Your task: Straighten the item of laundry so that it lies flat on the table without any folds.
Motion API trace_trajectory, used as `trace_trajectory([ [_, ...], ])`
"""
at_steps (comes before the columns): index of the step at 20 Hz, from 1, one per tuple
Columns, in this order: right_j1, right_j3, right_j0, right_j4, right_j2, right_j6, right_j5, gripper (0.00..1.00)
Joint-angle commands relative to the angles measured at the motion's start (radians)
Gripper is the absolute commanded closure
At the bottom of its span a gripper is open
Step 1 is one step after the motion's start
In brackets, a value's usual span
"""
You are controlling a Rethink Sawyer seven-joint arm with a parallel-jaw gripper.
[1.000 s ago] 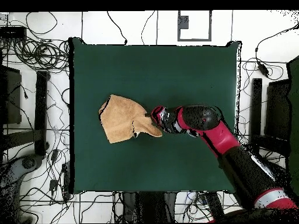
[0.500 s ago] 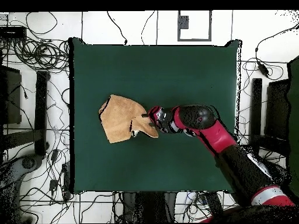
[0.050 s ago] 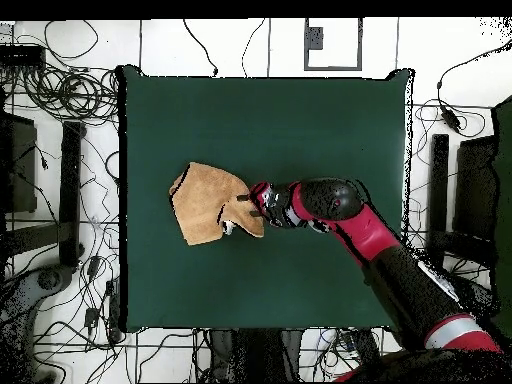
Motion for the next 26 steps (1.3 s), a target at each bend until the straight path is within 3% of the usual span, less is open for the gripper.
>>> trace_trajectory([
  [1, 0.086, 0.049, 0.032, 0.094, 0.052, 0.129, 0.018, 0.00],
  [12, 0.095, 0.046, -0.016, 0.053, -0.015, 0.075, 0.160, 0.00],
  [18, 0.076, 0.046, -0.020, 0.040, -0.049, 0.102, 0.269, 0.00],
  [26, 0.045, 0.099, -0.032, 0.021, -0.075, 0.102, 0.277, 0.00],
])
